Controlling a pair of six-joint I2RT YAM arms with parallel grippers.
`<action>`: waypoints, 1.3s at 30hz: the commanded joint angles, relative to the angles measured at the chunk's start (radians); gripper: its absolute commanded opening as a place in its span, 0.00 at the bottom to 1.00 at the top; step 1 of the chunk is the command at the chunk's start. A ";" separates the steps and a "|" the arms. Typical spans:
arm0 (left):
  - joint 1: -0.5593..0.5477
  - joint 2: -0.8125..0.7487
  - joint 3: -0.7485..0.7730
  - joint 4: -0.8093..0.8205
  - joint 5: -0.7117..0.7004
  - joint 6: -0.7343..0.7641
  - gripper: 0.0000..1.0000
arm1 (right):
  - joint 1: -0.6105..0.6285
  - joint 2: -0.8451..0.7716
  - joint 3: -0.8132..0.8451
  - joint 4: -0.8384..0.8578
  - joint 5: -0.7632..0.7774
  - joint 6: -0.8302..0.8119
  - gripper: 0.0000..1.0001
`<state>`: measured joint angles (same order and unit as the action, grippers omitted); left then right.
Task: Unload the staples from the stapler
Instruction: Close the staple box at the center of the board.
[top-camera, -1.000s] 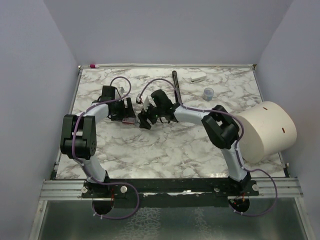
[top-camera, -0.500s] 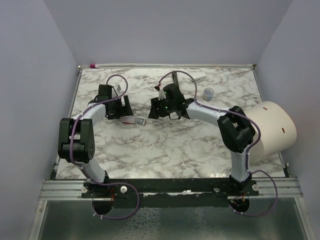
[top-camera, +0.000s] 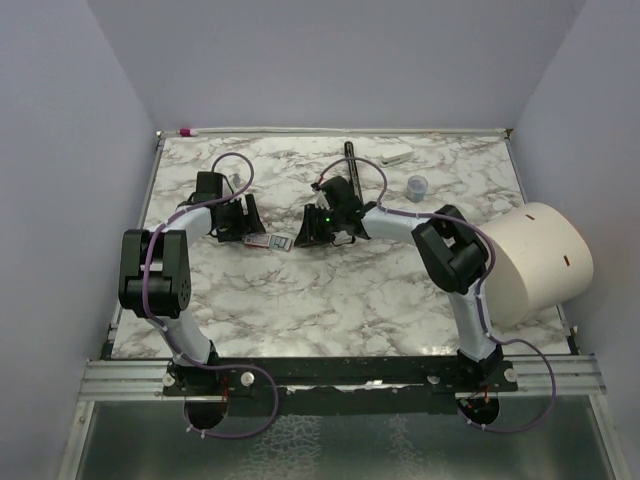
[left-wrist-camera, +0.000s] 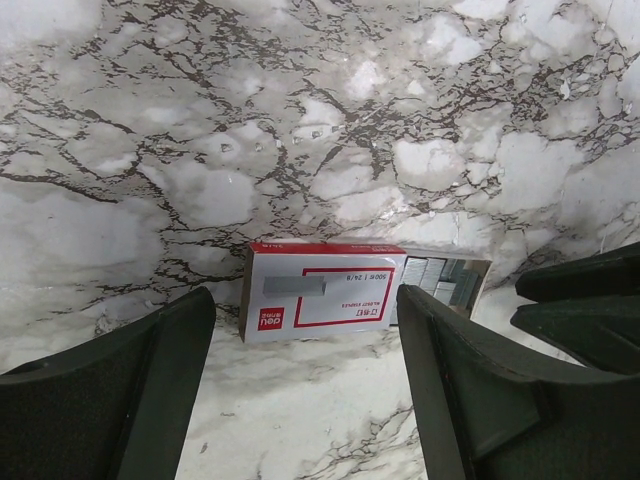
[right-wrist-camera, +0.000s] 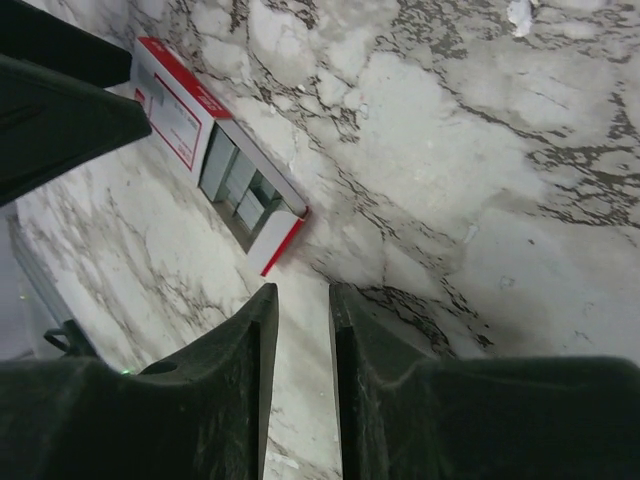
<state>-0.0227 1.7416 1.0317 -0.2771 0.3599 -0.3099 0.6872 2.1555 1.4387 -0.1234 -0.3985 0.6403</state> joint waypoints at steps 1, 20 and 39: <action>0.000 0.014 -0.004 0.011 0.039 -0.012 0.75 | 0.006 0.052 0.009 0.099 -0.089 0.113 0.25; -0.020 0.021 -0.010 0.016 0.080 -0.017 0.69 | 0.007 0.138 0.066 0.138 -0.119 0.190 0.09; -0.055 0.010 -0.019 0.024 0.095 -0.024 0.69 | 0.028 0.181 0.135 0.101 -0.119 0.174 0.07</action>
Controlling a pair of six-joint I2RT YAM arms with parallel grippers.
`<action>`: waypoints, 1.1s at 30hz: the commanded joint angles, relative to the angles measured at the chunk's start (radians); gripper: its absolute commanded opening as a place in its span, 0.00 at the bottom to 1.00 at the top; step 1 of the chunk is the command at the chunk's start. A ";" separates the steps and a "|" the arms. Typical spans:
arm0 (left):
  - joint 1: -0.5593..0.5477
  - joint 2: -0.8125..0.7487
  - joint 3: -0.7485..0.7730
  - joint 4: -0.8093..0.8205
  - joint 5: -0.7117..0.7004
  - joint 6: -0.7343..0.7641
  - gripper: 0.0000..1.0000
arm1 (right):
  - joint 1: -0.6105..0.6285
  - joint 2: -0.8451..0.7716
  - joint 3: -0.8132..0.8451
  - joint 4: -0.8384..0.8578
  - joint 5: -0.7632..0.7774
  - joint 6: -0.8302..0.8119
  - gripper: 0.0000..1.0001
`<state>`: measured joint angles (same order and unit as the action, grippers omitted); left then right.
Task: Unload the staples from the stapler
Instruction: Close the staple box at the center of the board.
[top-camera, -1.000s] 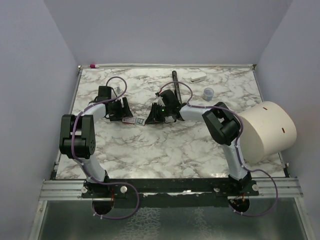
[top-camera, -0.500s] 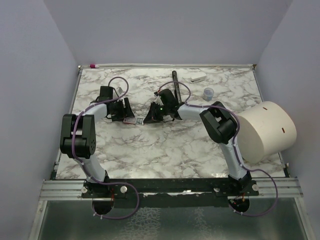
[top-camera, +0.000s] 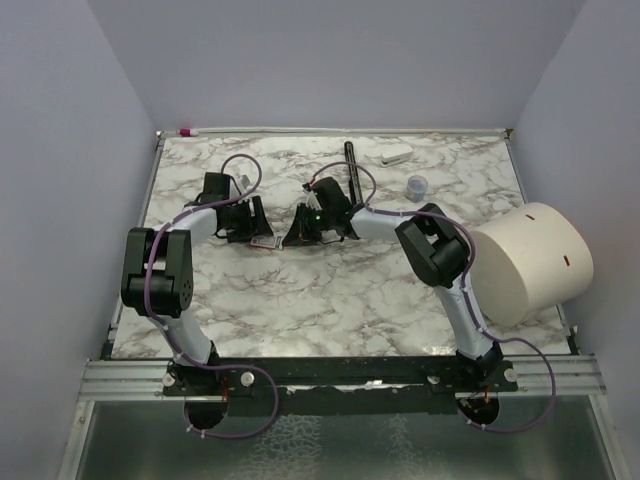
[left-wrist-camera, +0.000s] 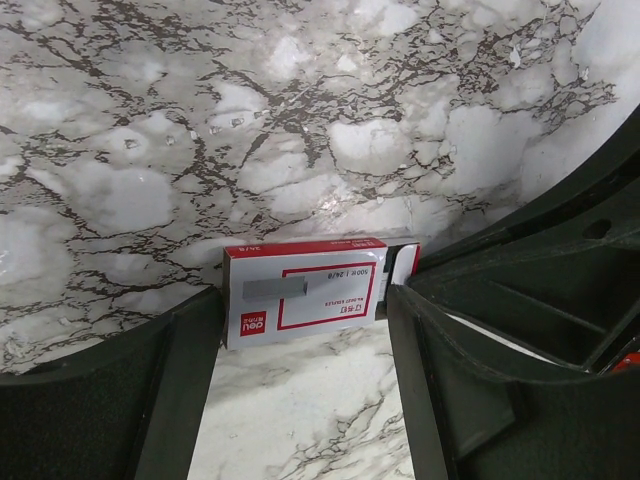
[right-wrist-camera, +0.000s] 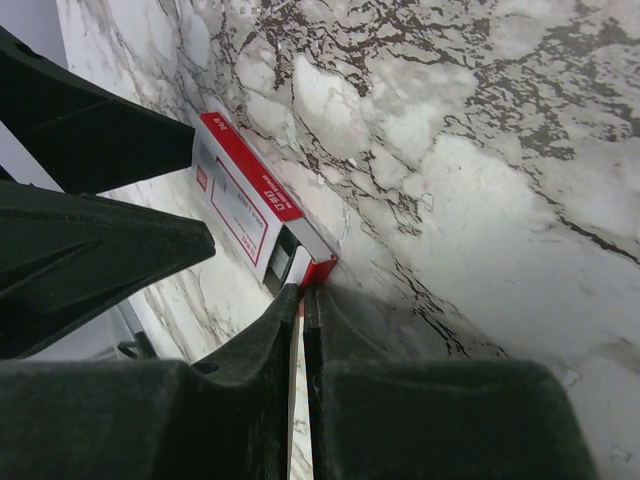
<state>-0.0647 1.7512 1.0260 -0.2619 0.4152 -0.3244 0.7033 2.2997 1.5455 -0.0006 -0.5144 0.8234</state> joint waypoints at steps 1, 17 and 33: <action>-0.016 0.001 -0.013 0.010 0.039 -0.010 0.69 | 0.012 0.038 0.028 -0.019 -0.003 -0.008 0.07; -0.032 -0.001 -0.022 0.027 0.074 -0.020 0.69 | 0.016 0.040 0.015 0.056 -0.014 0.056 0.08; -0.032 -0.006 -0.027 0.035 0.086 -0.030 0.69 | 0.015 0.002 -0.124 0.263 -0.039 0.190 0.22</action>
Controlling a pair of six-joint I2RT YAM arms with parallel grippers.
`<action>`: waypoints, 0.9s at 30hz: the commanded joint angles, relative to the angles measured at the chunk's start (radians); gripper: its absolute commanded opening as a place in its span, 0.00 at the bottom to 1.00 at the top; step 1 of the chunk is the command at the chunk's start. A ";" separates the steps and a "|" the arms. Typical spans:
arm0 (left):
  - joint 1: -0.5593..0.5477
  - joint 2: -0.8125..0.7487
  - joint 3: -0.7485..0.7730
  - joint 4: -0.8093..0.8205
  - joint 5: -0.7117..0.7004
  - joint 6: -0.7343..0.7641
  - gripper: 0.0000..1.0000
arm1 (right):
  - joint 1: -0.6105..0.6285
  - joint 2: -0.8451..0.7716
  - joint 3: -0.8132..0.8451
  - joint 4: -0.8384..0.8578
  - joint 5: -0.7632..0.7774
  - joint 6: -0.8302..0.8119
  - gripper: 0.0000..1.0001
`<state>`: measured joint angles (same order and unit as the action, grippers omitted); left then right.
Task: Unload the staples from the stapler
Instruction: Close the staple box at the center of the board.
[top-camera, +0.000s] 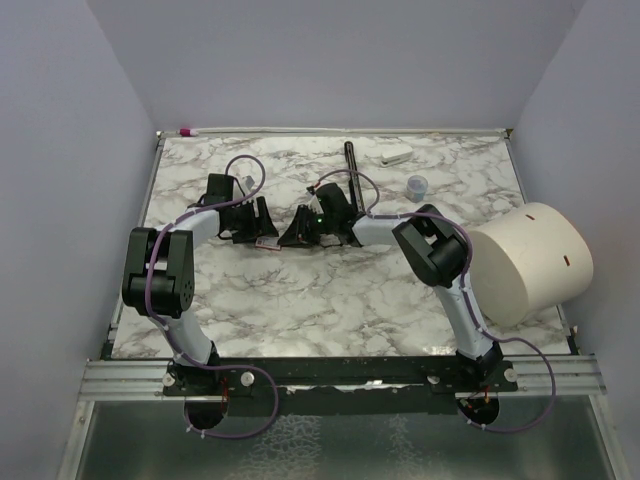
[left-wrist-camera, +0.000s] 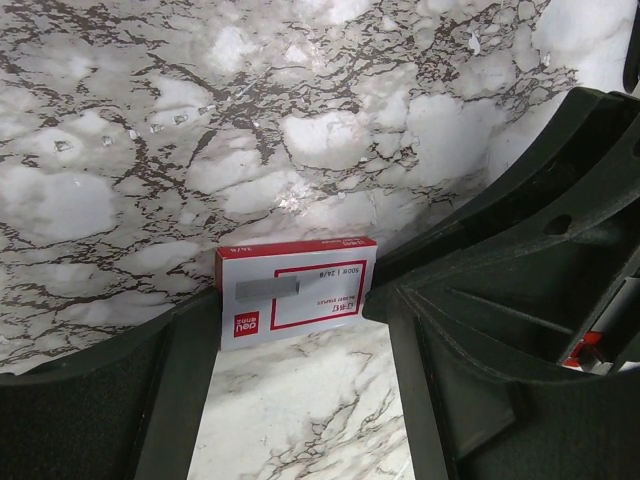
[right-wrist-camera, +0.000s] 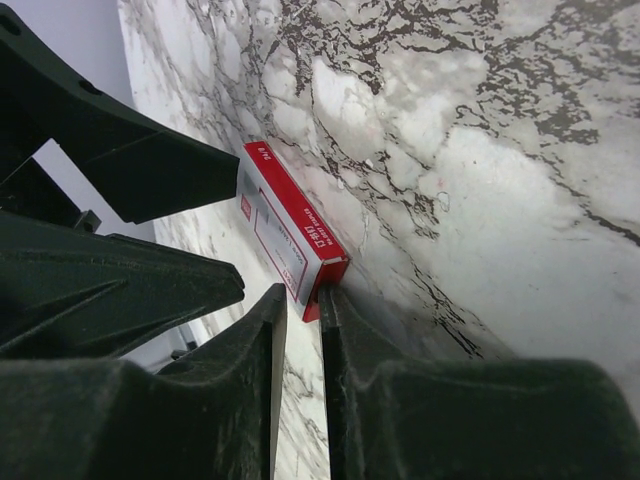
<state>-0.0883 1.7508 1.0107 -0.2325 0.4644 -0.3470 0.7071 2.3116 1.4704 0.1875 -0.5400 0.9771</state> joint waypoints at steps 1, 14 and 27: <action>-0.008 -0.004 -0.012 0.010 0.041 -0.007 0.69 | 0.010 -0.007 -0.048 0.081 -0.024 0.040 0.23; -0.006 -0.019 -0.020 0.027 0.045 -0.019 0.71 | 0.009 -0.009 -0.048 0.064 -0.006 0.020 0.27; 0.039 -0.212 -0.035 0.011 -0.141 0.034 0.87 | -0.084 -0.387 -0.264 -0.215 0.075 -0.451 0.58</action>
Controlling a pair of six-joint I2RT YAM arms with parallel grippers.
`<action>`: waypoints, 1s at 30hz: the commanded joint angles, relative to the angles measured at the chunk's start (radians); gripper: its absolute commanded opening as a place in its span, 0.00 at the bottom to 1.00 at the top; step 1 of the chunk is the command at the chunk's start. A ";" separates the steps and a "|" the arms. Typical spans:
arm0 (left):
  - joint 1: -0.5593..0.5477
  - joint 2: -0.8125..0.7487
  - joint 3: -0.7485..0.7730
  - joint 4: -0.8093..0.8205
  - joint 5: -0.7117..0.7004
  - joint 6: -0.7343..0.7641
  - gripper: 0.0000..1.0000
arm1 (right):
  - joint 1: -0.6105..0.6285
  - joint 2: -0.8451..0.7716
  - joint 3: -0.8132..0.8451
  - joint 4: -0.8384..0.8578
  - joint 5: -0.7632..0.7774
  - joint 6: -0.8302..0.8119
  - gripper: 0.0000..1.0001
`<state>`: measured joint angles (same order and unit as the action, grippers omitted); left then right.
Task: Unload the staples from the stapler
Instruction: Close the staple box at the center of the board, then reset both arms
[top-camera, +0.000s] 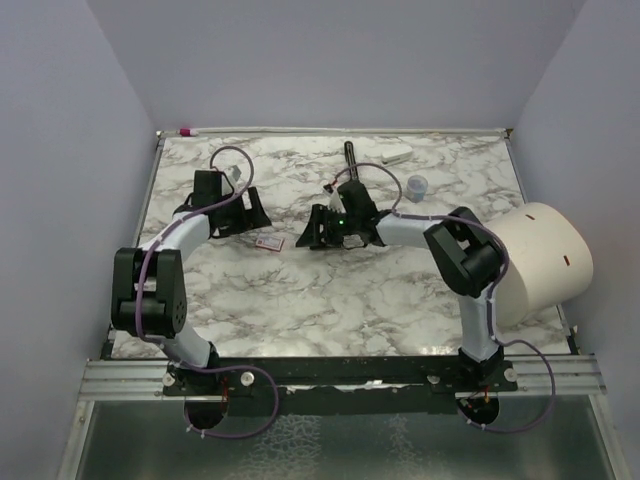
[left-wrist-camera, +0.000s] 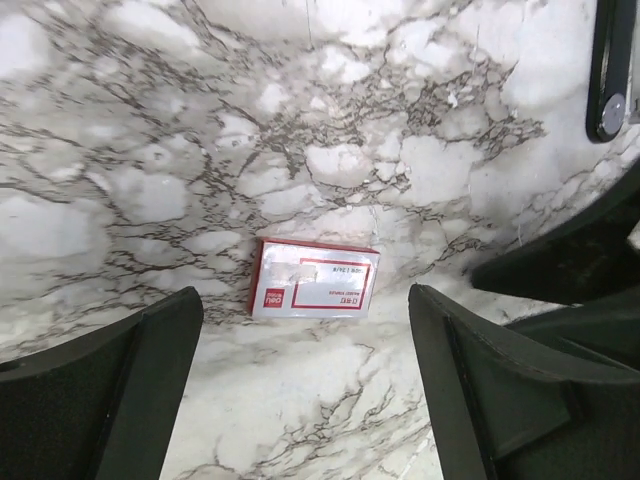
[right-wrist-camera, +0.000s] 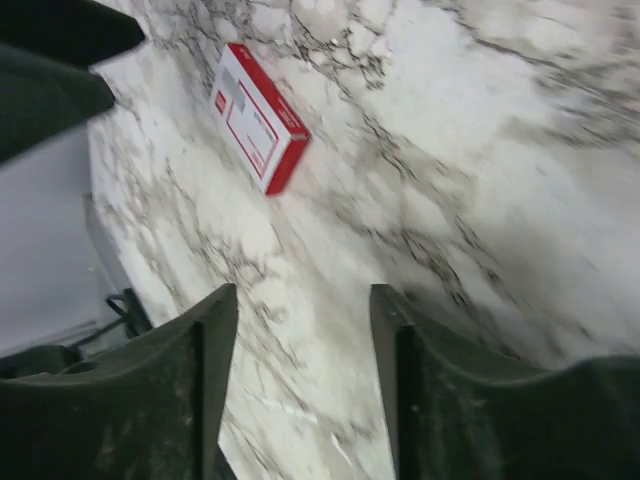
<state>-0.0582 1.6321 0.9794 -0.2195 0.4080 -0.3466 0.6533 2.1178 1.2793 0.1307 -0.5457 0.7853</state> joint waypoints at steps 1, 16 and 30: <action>0.008 -0.120 -0.005 -0.001 -0.101 0.042 0.88 | -0.031 -0.257 -0.107 -0.195 0.139 -0.313 0.63; -0.008 -0.739 0.108 0.059 -0.216 0.147 0.99 | -0.075 -1.408 -0.113 -0.758 0.749 -0.672 1.00; -0.064 -0.874 0.280 -0.031 -0.261 0.160 0.99 | -0.075 -1.505 0.166 -0.891 0.770 -0.660 0.99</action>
<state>-0.1097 0.7464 1.2713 -0.1989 0.1825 -0.2016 0.5785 0.5922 1.4467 -0.6815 0.1783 0.1257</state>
